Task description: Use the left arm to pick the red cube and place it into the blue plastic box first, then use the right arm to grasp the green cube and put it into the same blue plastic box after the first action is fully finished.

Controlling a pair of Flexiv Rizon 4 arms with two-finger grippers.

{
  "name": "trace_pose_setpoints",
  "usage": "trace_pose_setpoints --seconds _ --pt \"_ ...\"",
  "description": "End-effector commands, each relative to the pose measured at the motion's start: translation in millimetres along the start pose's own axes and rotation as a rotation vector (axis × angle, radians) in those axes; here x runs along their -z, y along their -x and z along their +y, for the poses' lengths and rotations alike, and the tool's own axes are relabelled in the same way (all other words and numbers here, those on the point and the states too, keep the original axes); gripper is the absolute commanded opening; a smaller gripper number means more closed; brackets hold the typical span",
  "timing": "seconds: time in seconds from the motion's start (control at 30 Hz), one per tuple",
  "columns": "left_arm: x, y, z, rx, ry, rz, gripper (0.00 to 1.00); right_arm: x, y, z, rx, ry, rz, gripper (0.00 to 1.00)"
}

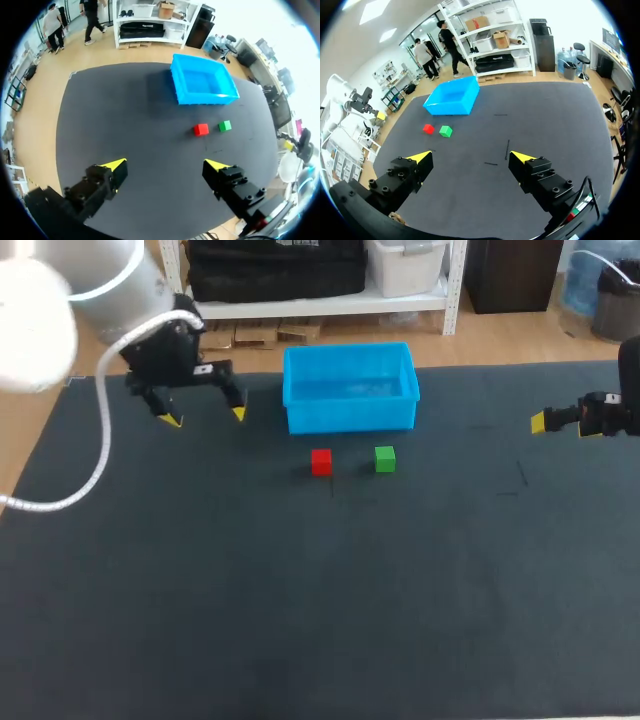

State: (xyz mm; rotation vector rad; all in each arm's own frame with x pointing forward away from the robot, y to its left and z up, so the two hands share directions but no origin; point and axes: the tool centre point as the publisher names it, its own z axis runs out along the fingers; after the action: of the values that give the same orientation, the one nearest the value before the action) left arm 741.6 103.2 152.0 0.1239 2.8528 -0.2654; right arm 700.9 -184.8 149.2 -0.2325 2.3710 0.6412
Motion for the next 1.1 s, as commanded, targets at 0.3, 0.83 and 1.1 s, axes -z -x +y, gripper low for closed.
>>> trace_pose_setpoints --seconds 0.3,0.83,1.1 --pt "-25.6 33.8 -45.4 0.008 0.166 0.114 1.00 0.2 0.1 -0.5 0.000 0.001 0.001 1.00" --pt "-47.8 46.3 -79.8 0.026 0.145 0.114 1.00 0.2 0.1 -0.5 0.000 0.001 0.001 1.00" --pt "-64.7 51.2 -107.7 -0.015 0.116 0.103 1.00 0.2 0.1 -0.5 0.000 0.001 0.001 1.00"
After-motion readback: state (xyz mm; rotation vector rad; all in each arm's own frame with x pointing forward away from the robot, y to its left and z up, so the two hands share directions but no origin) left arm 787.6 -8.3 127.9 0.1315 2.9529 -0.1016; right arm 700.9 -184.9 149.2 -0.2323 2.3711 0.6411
